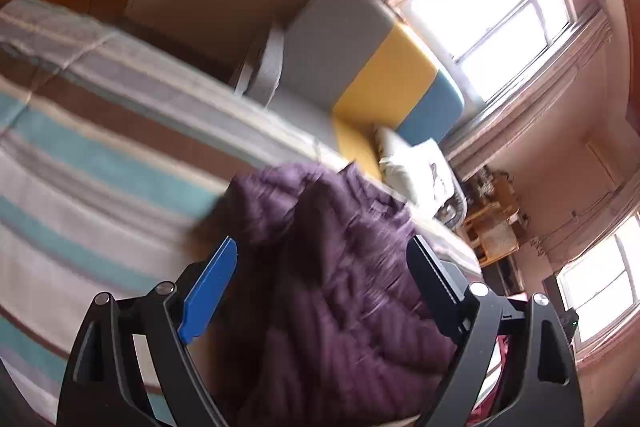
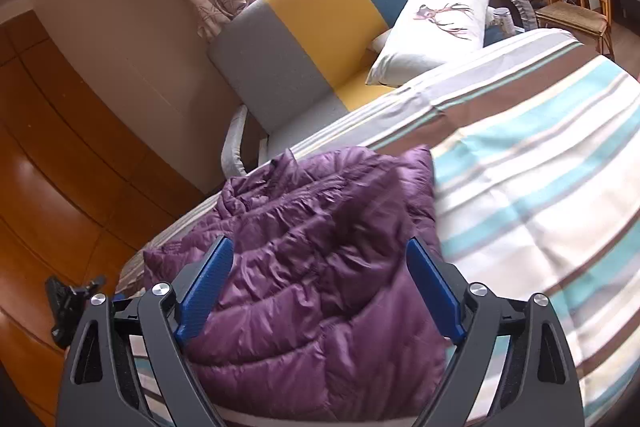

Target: Fold large clothes

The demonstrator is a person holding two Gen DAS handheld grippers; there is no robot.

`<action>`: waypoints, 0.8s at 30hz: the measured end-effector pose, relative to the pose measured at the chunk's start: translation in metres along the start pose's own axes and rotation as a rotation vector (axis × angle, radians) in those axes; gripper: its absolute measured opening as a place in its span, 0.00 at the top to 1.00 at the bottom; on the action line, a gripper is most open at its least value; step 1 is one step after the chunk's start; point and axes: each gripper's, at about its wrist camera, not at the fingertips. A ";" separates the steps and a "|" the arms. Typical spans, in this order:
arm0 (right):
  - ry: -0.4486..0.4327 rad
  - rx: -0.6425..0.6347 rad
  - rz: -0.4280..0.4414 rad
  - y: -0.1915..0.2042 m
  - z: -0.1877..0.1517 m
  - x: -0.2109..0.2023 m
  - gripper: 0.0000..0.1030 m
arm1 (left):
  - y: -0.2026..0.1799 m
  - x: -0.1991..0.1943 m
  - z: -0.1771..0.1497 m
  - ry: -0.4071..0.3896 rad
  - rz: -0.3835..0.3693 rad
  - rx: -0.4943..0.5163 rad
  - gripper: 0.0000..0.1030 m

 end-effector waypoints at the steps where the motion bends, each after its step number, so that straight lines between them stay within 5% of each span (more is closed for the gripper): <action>1: 0.010 0.007 0.003 -0.004 -0.005 -0.002 0.14 | 0.008 0.006 -0.013 0.045 -0.002 -0.003 0.16; 7: 0.158 0.037 -0.052 -0.043 -0.059 0.011 0.17 | 0.025 0.030 -0.072 0.210 -0.019 0.004 0.31; 9: 0.189 0.054 -0.048 -0.049 -0.070 0.021 0.28 | 0.023 0.034 -0.087 0.244 -0.038 0.009 0.43; 10: 0.203 0.064 -0.034 -0.051 -0.074 0.026 0.43 | 0.022 0.035 -0.091 0.252 -0.046 0.011 0.48; 14: 0.218 0.029 -0.005 -0.042 -0.079 0.024 0.83 | 0.012 0.025 -0.100 0.241 -0.055 0.060 0.87; 17: 0.226 -0.013 0.015 -0.031 -0.081 0.012 0.91 | 0.008 0.011 -0.105 0.231 -0.067 0.082 0.91; 24: 0.257 -0.088 0.029 -0.015 -0.100 -0.033 0.91 | 0.008 -0.024 -0.135 0.246 -0.082 0.096 0.93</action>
Point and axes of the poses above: each gripper's, at about its wrist camera, not at the fingertips, and x roughly the way its jaws point, y to its left, z to its top, and after that the axes turned 8 degrees about z, right-handed
